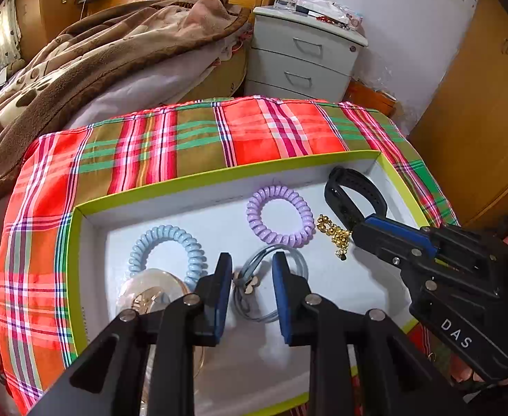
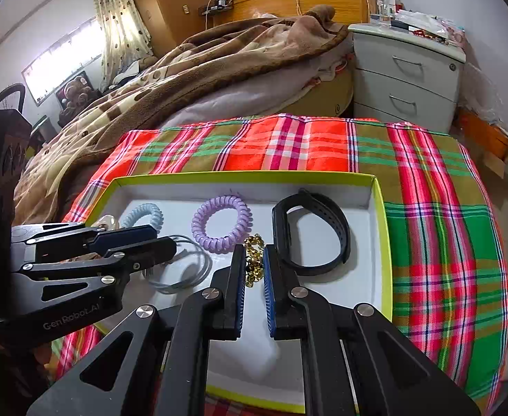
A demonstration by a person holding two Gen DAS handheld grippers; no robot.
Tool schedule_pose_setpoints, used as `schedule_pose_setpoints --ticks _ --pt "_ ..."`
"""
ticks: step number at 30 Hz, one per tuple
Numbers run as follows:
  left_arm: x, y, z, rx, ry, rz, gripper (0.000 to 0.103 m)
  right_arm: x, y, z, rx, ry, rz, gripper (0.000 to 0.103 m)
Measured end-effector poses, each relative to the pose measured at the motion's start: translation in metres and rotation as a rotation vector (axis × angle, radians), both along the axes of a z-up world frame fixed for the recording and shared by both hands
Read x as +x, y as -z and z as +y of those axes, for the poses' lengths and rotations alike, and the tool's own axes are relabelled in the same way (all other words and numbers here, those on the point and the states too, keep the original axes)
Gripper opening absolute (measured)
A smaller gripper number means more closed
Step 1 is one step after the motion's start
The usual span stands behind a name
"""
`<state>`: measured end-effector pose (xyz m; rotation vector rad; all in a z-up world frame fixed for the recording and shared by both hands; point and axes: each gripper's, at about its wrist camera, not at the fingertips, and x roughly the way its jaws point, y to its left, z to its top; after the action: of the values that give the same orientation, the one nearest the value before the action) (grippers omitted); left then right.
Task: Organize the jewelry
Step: 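Carry the grey cord and gold chain into the yellow box and open both tools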
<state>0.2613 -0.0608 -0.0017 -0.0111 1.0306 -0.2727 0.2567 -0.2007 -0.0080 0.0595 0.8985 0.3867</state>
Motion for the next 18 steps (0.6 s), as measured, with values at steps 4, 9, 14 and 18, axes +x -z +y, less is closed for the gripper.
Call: schedule_pose_setpoints --ticks 4,9,14,18 --pt "0.0 0.0 0.0 -0.004 0.001 0.001 0.028 -0.001 -0.002 -0.002 0.007 0.014 -0.006 0.011" --pt "-0.007 -0.006 -0.001 0.003 0.003 -0.015 0.035 -0.005 -0.006 -0.006 0.016 0.029 -0.014 0.015" --pt "-0.017 -0.014 0.0 -0.008 0.009 -0.028 0.036 -0.013 -0.011 -0.008 0.03 0.041 -0.022 0.015" --pt "-0.031 -0.023 0.004 -0.034 0.013 -0.047 0.037 -0.022 -0.018 -0.01 0.032 0.044 -0.04 0.016"
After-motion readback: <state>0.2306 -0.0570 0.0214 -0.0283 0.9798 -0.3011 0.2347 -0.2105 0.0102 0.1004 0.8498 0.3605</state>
